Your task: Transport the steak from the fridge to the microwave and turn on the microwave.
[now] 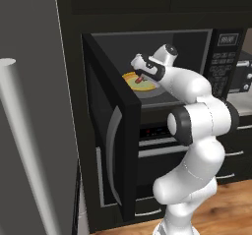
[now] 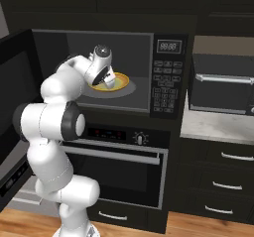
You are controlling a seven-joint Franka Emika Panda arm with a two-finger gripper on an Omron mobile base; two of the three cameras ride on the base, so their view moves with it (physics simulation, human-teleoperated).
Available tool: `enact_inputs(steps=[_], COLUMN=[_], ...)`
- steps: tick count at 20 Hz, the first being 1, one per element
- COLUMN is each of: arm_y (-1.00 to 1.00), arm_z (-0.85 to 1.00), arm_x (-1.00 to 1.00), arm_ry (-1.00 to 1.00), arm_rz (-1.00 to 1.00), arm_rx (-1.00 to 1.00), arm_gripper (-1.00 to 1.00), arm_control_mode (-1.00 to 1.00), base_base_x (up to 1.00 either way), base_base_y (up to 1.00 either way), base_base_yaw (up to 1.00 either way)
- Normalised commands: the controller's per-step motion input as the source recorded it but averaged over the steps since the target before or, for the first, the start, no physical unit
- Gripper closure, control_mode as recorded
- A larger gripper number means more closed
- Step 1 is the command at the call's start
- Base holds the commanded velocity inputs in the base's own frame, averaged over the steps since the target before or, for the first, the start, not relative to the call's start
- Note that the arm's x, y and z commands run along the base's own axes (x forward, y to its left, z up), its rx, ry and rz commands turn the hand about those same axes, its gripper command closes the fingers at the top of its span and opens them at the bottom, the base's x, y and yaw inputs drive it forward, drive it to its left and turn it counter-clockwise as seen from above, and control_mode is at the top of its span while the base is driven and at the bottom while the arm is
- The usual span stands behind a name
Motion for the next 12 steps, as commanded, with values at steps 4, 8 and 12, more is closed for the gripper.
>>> enact_inputs(steps=[4,8,12], arm_y=[0.00,0.00,0.01], arm_z=[-0.05,-0.03,-0.06], arm_x=[0.14,0.23,0.24], arm_ry=[0.02,0.00,0.00], arm_rz=[0.00,0.00,0.00], arm_rx=[0.00,0.00,0.00], arm_gripper=[1.00,1.00,1.00], arm_control_mode=[-1.00,-1.00,-1.00], base_base_x=[0.00,0.00,0.00], base_base_y=[0.00,0.00,0.00], base_base_yaw=[0.00,0.00,0.00])
